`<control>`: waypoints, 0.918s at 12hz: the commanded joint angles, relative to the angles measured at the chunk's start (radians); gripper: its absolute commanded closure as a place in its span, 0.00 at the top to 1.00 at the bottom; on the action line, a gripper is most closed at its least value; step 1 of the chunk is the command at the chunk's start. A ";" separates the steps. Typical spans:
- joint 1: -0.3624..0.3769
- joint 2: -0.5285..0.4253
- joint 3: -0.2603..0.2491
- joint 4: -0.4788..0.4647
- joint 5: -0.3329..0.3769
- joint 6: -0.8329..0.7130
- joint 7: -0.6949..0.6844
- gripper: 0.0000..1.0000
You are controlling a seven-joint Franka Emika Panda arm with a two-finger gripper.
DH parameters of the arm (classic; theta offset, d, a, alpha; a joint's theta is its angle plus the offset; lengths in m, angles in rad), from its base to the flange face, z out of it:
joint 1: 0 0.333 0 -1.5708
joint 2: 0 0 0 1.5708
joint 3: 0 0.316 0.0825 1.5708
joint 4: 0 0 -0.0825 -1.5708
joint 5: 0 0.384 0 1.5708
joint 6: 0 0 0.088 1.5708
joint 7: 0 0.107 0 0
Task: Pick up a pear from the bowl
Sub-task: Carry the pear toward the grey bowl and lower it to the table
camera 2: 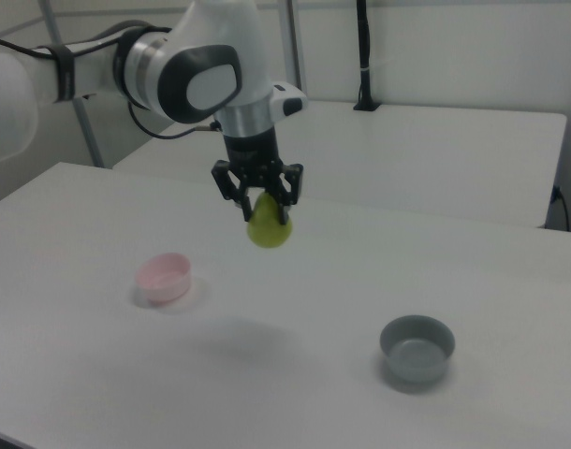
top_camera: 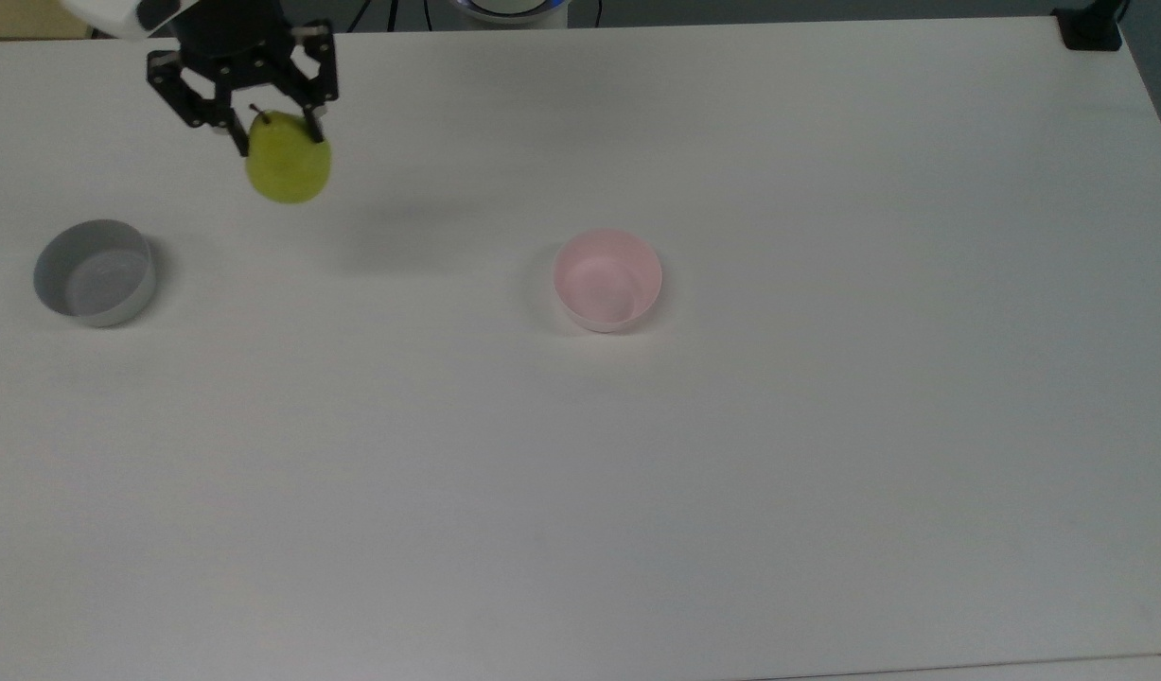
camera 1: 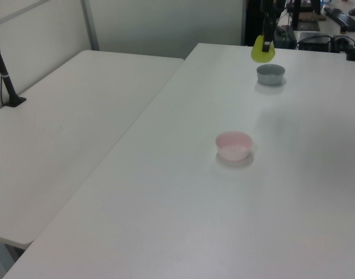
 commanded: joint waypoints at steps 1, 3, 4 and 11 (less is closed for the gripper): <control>0.008 0.079 -0.038 0.010 -0.001 0.111 -0.014 0.00; 0.009 0.154 -0.052 0.008 0.001 0.197 -0.010 0.00; 0.009 0.183 -0.054 0.006 0.002 0.233 -0.010 0.00; 0.006 0.346 -0.054 -0.012 0.065 0.390 0.012 0.00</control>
